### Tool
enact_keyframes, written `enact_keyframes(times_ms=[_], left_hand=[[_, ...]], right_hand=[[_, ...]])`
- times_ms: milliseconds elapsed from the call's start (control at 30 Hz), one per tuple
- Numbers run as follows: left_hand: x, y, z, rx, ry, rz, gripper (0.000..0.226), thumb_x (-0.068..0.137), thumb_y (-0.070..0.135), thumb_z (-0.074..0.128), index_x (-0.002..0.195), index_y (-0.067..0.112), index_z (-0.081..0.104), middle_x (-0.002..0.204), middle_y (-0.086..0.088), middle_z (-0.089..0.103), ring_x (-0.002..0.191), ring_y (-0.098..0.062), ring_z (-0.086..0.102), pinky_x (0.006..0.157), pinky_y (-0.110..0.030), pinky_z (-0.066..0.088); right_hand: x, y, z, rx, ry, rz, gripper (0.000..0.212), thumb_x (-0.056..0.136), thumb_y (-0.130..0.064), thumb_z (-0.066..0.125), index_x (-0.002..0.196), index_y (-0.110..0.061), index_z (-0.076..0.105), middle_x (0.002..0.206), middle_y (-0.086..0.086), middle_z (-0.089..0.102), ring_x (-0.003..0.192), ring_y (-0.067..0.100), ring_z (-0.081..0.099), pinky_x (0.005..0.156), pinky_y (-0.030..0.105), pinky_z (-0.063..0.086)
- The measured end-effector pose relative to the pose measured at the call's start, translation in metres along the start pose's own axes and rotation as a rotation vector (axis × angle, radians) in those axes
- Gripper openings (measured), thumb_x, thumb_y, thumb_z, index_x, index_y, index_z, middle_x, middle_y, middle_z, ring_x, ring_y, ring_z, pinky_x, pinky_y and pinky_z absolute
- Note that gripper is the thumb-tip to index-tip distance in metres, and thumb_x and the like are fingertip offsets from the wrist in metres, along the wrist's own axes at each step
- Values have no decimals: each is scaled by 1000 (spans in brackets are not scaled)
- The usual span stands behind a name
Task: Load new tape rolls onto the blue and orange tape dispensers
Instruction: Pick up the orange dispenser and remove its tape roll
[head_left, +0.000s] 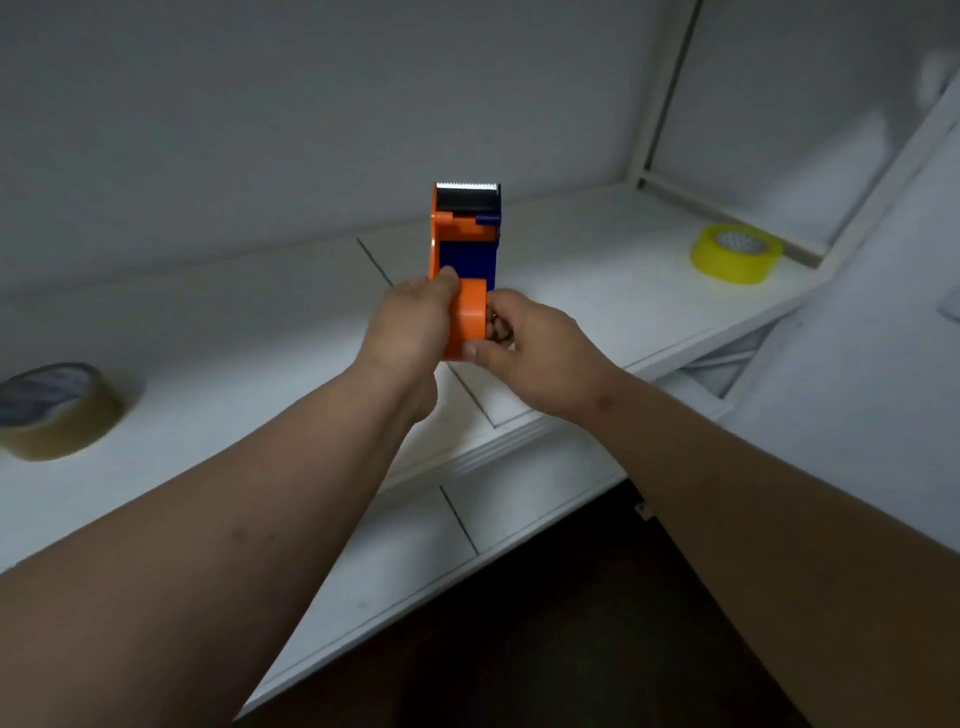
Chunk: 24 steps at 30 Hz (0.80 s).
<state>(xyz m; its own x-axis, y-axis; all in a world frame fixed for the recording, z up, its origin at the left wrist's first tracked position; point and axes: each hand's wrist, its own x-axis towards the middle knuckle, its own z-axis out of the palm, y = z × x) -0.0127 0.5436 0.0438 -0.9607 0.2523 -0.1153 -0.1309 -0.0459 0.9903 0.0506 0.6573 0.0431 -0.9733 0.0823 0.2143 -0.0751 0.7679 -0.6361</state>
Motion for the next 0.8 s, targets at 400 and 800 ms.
enact_keyframes(times_ms=[400,800], left_hand=[[67,-20,143,74,-141,-96,18,100,34,47,92,24,60,111,-11,68,107,-30,64,100,-47,48],[175,-28,269,-66,-264,-256,26,100,24,52,119,8,59,115,-17,68,100,-30,66,83,-39,53]], right_hand=[[27,139,-71,-108,87,99,28,92,-26,52,120,-20,52,87,-10,54,83,14,53,86,36,41],[84,252,-150,-234,33,259,21,93,-23,44,113,-22,52,99,-2,63,93,20,59,96,46,40]])
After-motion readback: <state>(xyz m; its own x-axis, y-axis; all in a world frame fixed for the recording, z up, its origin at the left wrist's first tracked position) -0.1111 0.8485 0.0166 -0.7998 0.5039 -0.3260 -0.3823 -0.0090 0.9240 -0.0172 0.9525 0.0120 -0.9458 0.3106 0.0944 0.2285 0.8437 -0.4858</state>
